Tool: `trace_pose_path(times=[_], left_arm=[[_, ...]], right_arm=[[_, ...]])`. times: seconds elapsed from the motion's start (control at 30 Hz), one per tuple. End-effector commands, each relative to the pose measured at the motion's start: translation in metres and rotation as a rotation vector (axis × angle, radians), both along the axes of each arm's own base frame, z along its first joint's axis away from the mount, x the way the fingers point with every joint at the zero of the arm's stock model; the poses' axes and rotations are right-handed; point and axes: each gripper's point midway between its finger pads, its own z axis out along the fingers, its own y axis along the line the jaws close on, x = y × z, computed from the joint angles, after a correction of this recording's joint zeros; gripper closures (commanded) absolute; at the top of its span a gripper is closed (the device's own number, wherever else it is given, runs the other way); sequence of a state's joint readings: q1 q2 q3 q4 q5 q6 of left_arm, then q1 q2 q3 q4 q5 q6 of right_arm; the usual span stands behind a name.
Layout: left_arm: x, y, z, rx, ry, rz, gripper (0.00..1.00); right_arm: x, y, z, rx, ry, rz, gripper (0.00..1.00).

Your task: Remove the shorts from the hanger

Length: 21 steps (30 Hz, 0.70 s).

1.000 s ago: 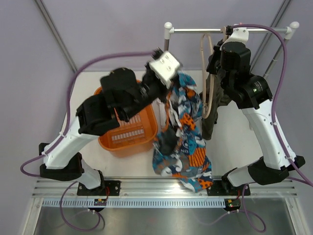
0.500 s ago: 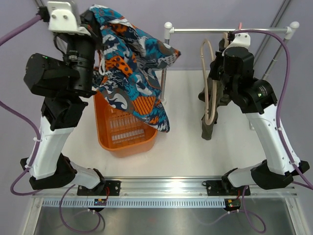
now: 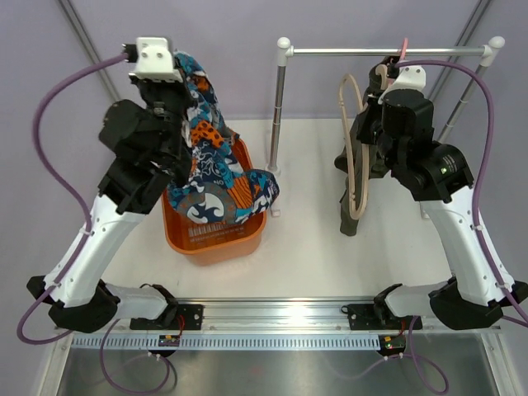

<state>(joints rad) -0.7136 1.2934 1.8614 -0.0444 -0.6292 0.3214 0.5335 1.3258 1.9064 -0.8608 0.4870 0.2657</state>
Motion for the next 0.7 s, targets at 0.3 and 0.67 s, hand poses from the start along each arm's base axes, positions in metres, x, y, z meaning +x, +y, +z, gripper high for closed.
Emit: trace_pose_path(times=[0.3, 0.67], left_arm=[[0.059, -0.013, -0.308, -0.335, 0.615, -0.016, 1.00], [0.043, -0.020, -0.505, -0.592, 1.041, 0.005, 0.87]], right_arm=[[-0.006, -0.005, -0.008, 0.016, -0.012, -0.004, 1.00], [-0.008, -0.003, -0.003, -0.001, -0.017, 0.023, 1.00]])
